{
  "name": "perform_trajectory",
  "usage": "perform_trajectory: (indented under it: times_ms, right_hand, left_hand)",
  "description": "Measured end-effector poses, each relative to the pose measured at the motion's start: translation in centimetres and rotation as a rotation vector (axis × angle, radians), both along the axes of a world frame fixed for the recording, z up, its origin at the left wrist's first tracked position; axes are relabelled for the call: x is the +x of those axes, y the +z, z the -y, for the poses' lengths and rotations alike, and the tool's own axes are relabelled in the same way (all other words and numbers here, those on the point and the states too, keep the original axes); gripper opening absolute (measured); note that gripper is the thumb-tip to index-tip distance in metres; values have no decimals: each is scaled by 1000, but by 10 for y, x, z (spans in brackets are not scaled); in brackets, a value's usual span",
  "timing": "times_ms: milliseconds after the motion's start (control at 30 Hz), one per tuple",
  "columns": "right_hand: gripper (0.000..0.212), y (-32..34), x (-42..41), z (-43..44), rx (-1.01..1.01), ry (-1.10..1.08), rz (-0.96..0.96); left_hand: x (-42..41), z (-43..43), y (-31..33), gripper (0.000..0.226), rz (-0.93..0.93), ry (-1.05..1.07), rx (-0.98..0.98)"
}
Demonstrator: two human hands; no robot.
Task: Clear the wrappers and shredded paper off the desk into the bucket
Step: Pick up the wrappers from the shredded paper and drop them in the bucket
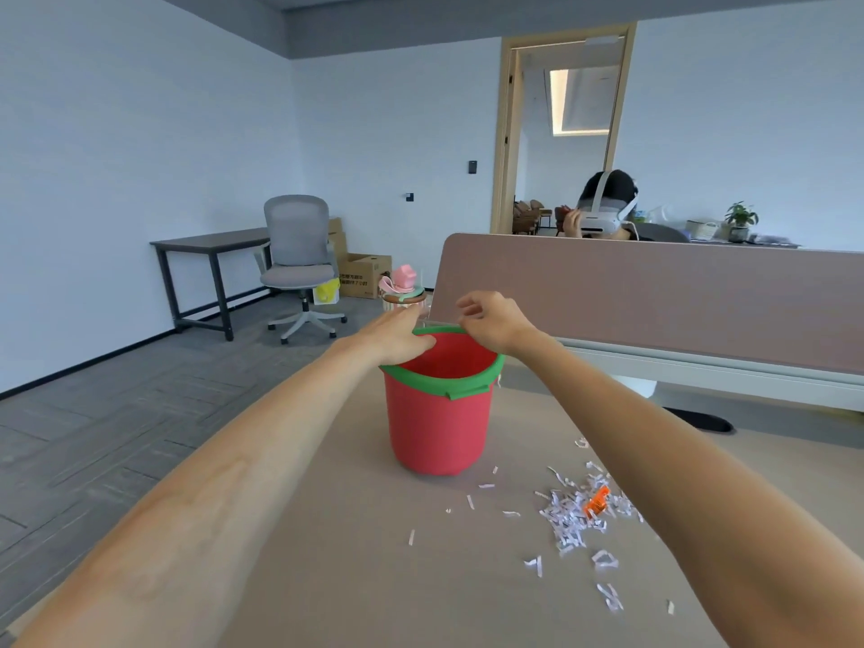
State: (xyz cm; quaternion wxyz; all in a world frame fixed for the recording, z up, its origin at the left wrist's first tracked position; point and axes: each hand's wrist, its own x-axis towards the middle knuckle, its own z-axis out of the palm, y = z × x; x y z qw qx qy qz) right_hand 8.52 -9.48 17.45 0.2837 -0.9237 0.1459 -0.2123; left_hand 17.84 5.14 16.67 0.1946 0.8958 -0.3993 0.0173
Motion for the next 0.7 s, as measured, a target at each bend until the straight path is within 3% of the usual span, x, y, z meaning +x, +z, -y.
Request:
perform_trajectory:
  times_ms: [367, 533, 700]
  right_hand:
    - [33, -5, -80, 18, -37, -67, 34]
    - [36, -30, -154, 51, -51, -200, -62]
    - [36, -75, -227, 98, -43, -327, -203]
  left_hand:
    - [-54, 19, 11, 50, 53, -109, -28]
    - [-115, 73, -3, 41, 173, -259, -60]
    - [-159, 134, -55, 43, 105, -401, 57]
